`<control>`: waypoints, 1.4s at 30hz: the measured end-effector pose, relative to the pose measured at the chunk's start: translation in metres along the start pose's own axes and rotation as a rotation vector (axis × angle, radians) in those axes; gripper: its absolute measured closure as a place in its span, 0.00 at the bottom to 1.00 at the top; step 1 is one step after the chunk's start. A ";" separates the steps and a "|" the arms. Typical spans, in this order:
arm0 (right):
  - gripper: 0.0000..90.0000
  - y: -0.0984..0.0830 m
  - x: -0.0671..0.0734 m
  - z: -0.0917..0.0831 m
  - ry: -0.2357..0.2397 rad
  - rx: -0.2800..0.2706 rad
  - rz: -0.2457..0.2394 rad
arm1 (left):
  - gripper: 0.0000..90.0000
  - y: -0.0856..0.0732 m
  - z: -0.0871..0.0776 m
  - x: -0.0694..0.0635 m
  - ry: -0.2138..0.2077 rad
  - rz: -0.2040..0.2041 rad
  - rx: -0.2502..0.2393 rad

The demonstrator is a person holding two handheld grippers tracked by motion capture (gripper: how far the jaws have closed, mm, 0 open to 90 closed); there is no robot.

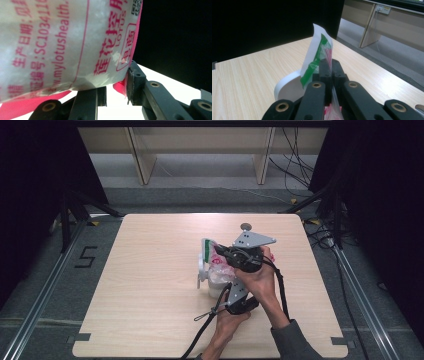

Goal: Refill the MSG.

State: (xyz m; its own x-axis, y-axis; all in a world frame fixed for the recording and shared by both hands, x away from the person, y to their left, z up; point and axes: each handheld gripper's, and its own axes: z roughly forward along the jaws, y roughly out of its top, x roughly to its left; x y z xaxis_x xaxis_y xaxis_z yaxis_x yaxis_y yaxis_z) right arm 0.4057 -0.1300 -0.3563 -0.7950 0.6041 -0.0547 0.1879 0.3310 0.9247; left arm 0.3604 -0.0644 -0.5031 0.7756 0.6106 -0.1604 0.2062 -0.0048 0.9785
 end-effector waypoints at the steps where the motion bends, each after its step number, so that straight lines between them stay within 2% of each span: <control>1: 1.00 0.000 0.000 0.000 0.002 0.001 0.001 | 0.81 0.000 0.000 0.000 -0.002 0.002 0.000; 3: 1.00 0.000 0.000 -0.001 0.003 0.003 0.003 | 0.81 0.000 0.001 0.000 -0.010 0.005 -0.005; 4: 1.00 0.000 -0.001 -0.001 0.002 0.004 0.004 | 0.81 0.000 0.000 -0.001 0.000 0.007 0.009; 10: 1.00 0.001 -0.002 -0.001 -0.006 -0.003 0.009 | 0.81 0.000 0.000 -0.001 0.003 0.005 0.005; 11: 1.00 0.001 -0.003 -0.001 0.003 0.001 -0.005 | 0.81 0.000 0.000 -0.002 0.003 0.003 0.003; 12: 1.00 0.001 -0.003 -0.001 0.007 0.008 0.012 | 0.81 0.000 0.000 -0.002 0.001 0.003 0.000; 13: 1.00 0.001 -0.004 0.000 0.006 0.003 -0.001 | 0.81 0.000 0.001 -0.002 -0.008 0.001 -0.008; 19: 1.00 0.001 -0.005 -0.001 0.018 -0.002 0.016 | 0.81 0.001 0.000 -0.002 -0.001 0.007 -0.012; 22: 1.00 0.001 -0.004 0.001 -0.003 -0.009 0.008 | 0.81 0.001 0.000 -0.002 0.006 0.005 0.000; 24: 1.00 0.001 -0.006 0.002 0.023 -0.004 -0.003 | 0.81 0.001 0.000 -0.002 0.006 0.007 -0.001; 25: 1.00 0.001 -0.006 0.002 0.025 0.006 0.013 | 0.81 0.001 0.000 -0.002 0.005 0.008 -0.002; 27: 1.00 0.002 -0.005 0.003 0.014 0.015 0.009 | 0.81 0.001 0.000 -0.001 -0.007 0.003 -0.015; 28: 1.00 0.002 -0.004 0.003 0.001 0.010 0.022 | 0.81 0.001 0.000 -0.002 0.001 0.003 -0.009; 30: 1.00 0.004 -0.007 0.004 0.009 0.021 -0.017 | 0.81 0.002 0.000 -0.002 0.003 0.004 -0.005; 31: 1.00 0.004 -0.006 0.004 0.003 0.025 0.005 | 0.81 0.002 0.000 -0.002 0.004 0.004 -0.004; 33: 1.00 0.004 -0.008 0.005 0.010 0.027 0.015 | 0.81 0.002 0.000 -0.001 0.004 0.005 -0.003; 35: 1.00 0.004 -0.008 0.005 0.018 0.021 0.015 | 0.81 0.002 -0.001 -0.001 0.004 0.006 -0.004; 36: 1.00 0.004 -0.007 0.005 0.005 0.021 0.012 | 0.81 0.001 0.000 0.000 -0.007 0.001 -0.013; 38: 1.00 0.004 -0.008 0.007 -0.005 0.028 -0.019 | 0.81 0.001 -0.001 -0.001 0.002 -0.004 -0.007; 40: 1.00 0.005 -0.006 0.009 0.004 0.036 0.004 | 0.81 0.002 -0.001 0.000 0.004 -0.002 -0.012; 42: 1.00 0.006 -0.007 0.008 0.008 0.018 -0.006 | 0.81 0.003 -0.002 0.000 0.006 -0.002 -0.005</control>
State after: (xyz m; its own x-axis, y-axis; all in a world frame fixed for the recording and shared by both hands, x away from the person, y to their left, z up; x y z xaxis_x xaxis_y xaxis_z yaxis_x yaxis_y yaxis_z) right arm 0.4172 -0.1266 -0.3538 -0.8006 0.5965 -0.0573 0.1932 0.3474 0.9176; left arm 0.3598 -0.0628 -0.5001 0.7714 0.6154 -0.1620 0.2051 0.0006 0.9787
